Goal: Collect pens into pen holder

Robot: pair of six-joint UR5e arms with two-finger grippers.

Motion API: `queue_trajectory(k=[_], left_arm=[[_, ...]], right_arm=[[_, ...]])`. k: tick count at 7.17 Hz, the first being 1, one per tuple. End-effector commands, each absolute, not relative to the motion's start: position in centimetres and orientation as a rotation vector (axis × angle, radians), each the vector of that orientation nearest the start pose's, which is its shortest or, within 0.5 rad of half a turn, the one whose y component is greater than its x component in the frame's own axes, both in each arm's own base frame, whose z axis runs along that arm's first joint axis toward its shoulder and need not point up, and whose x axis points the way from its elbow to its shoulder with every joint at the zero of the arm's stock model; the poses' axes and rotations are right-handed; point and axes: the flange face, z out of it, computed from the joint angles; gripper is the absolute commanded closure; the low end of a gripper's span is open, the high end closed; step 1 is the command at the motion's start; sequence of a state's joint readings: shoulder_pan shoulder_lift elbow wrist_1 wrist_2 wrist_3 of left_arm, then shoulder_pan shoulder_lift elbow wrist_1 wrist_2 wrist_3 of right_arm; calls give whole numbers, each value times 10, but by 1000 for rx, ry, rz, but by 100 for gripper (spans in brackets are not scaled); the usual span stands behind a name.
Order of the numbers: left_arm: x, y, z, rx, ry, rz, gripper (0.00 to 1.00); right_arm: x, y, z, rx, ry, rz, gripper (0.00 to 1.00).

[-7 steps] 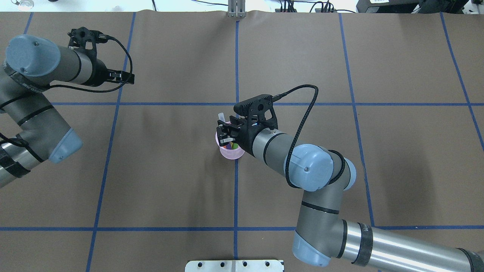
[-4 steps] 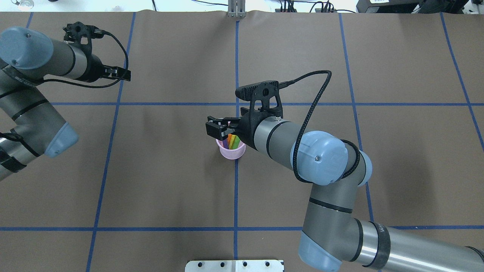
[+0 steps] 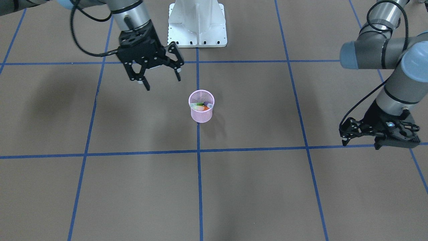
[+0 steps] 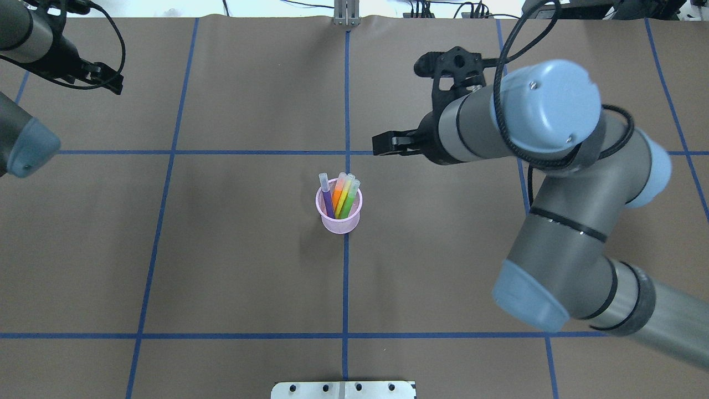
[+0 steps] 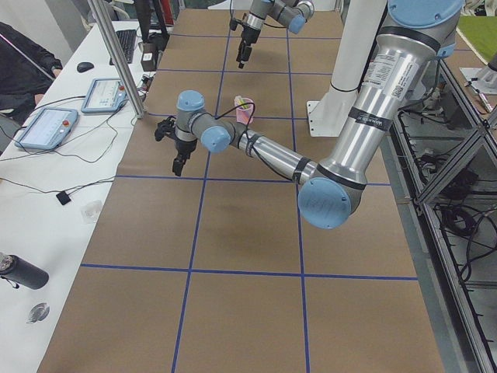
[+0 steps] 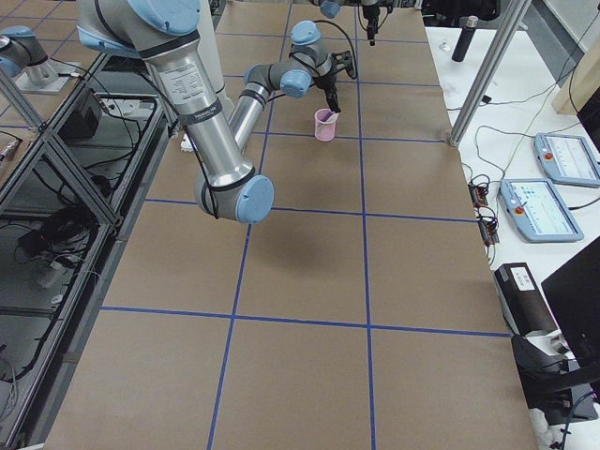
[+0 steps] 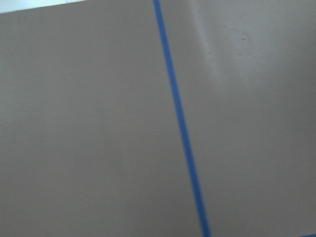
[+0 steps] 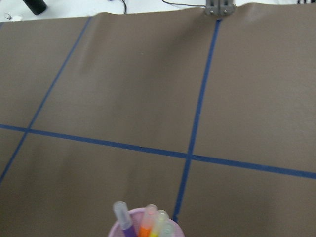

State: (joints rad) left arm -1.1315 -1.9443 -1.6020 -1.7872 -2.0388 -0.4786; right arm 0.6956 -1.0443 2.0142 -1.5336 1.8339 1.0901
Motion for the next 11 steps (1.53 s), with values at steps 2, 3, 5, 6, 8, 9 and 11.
queue_trajectory(k=[2,3,5,6,8,9,11], left_arm=[[53,-635,486,369,555,145,0],[23,-638,518,342,598,213,0],[8,-620,565,301,611,234,0],[-4,-595,604,233,602,199,0],[-36,-574,630,219,600,205,0],[-41,-559,641,190,679,182,0],[-53,-528,634,163,746,140,0]], right_arm=[[-232,-506,316,293,-745,12,0],[-185,-514,361,270,-694,17,0],[-123,-533,421,215,-647,51,0],[-88,-542,467,130,-696,32,0],[-23,-539,539,85,-698,3,0],[-3,-523,561,68,-691,18,0],[3,-504,578,31,-710,38,0]])
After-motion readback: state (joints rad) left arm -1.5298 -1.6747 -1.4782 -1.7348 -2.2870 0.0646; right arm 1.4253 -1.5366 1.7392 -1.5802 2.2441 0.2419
